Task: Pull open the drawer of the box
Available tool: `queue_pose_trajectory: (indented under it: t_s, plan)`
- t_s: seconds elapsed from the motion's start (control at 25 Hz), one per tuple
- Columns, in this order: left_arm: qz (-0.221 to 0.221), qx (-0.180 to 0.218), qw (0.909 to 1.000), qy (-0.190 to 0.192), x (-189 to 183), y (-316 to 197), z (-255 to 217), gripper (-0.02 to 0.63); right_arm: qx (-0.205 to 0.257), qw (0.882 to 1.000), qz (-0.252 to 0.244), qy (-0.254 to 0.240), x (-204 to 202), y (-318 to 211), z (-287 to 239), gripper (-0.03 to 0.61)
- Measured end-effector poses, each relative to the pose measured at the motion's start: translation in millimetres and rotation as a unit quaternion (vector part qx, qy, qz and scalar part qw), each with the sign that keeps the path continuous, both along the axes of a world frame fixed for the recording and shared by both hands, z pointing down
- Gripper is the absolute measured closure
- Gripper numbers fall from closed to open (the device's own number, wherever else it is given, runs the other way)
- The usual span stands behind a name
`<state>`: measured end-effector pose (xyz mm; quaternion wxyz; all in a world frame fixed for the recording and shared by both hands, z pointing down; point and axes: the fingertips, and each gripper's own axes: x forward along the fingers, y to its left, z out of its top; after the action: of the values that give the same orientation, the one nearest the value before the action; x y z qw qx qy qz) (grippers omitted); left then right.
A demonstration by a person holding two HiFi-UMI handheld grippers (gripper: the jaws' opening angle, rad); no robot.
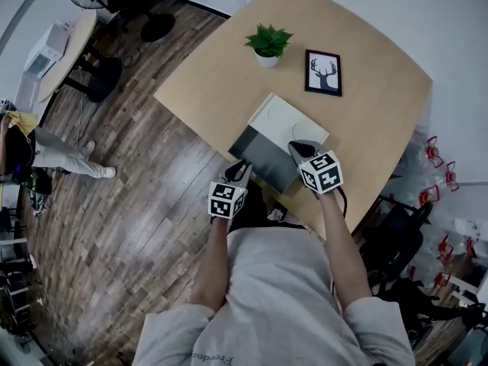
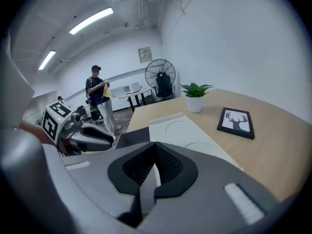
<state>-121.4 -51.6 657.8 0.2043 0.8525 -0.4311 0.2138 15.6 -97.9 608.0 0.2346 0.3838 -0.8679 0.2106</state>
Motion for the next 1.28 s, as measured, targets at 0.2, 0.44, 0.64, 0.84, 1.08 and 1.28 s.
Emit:
queue_pose_trajectory:
  t_s: [0.2,0.44,0.64,0.84,1.08,1.28]
  plan:
    - [0.009,0.015,0.9998,0.006,12,-7,-15,0.479,0.005,0.999,0.038,-0.027,-4,27,0,0.577]
    - [0.02,0.019,0.9996,0.009,19,-8,-20,0.489,0.018,0.998,0.049,-0.019,1,39,-2,0.577]
    - [0.018,0.018,0.9997,0.005,17,-5,-19,0.529,0.002,0.999,0.039,-0.017,-5,53,10,0.577]
    - [0.013,0.019,0.9997,0.005,11,-4,-19,0.56,-0.003,0.999,0.039,-0.018,-6,57,15,0.577]
    - [0.015,0.015,0.9998,0.007,11,-4,-17,0.56,0.003,0.999,0.051,-0.01,3,58,17,0.577]
    - [0.019,0.014,0.9997,0.007,12,-5,-15,0.56,0.004,0.998,0.066,-0.014,9,53,17,0.577]
